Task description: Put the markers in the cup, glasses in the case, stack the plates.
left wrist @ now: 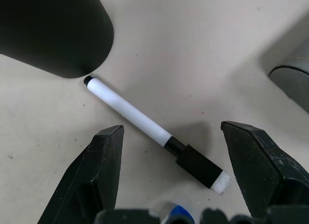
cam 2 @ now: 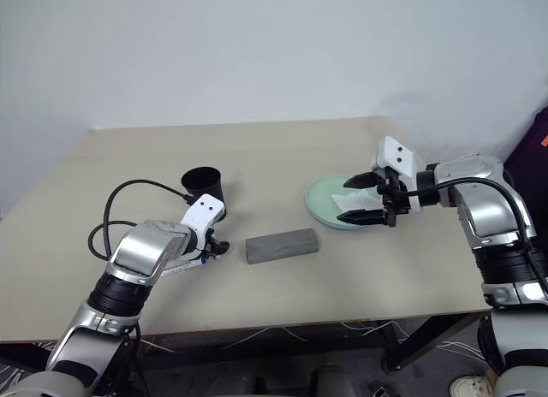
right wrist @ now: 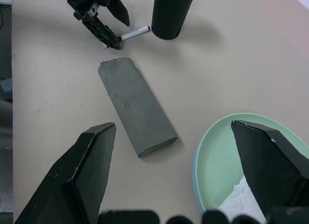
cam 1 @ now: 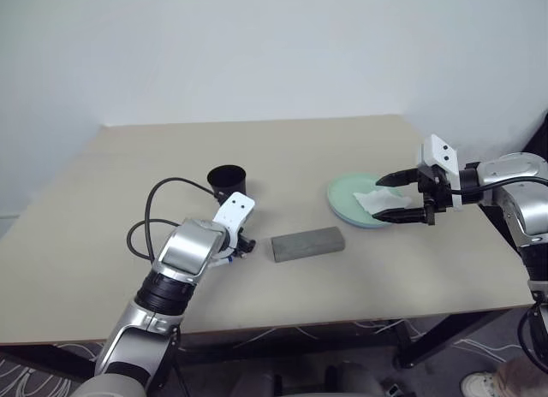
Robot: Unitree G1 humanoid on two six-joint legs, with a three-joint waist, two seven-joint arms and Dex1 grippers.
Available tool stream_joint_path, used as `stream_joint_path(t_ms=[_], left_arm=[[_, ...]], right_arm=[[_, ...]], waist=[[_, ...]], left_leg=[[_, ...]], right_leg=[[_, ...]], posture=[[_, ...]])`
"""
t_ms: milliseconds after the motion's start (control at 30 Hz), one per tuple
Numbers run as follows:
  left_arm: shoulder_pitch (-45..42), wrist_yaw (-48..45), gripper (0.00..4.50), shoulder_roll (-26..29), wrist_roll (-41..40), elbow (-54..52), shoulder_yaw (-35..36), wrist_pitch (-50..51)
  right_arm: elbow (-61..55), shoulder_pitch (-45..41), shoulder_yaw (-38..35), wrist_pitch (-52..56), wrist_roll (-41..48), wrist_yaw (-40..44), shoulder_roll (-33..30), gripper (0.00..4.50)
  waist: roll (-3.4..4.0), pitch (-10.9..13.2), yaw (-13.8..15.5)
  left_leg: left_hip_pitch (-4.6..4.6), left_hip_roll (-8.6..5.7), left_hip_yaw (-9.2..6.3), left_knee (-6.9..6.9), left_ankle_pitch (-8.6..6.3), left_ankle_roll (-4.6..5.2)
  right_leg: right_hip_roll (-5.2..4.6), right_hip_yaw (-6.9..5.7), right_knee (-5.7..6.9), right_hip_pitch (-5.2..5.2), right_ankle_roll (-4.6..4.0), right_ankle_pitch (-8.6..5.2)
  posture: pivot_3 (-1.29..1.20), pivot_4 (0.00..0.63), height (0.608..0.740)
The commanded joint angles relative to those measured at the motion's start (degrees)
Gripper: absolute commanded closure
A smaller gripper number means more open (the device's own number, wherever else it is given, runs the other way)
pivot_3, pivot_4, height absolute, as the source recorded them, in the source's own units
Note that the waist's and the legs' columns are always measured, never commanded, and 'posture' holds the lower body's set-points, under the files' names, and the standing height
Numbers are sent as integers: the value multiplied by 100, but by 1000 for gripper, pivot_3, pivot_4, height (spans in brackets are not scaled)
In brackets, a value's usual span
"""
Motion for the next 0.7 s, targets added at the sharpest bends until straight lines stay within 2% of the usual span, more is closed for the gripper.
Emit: stream_joint_path(t_ms=[33, 300, 700], left_arm=[[-189, 123, 1102, -39, -48, -4, 134, 1], [-189, 251, 1102, -92, -168, 68, 161, 166], [-132, 624, 1102, -657, -362, 387, 937, 548]], right_arm=[[-157, -134, -96, -50, 45, 10, -4, 353], [-163, -143, -90, -38, 46, 16, -4, 353], [-182, -165, -88, -22, 47, 18, 16, 353]], waist=[[0, 0, 0], [0, 0, 0], [2, -2, 3]], left_leg=[[0, 0, 0, 0, 0, 0], [0, 0, 0, 0, 0, 0], [1, -3, -1, 4, 0, -1]], right_leg=[[0, 0, 0, 0, 0, 0], [0, 0, 0, 0, 0, 0], [0, 0, 0, 8, 0, 0]], posture=[[0, 0, 731], [0, 0, 731], [0, 0, 731]])
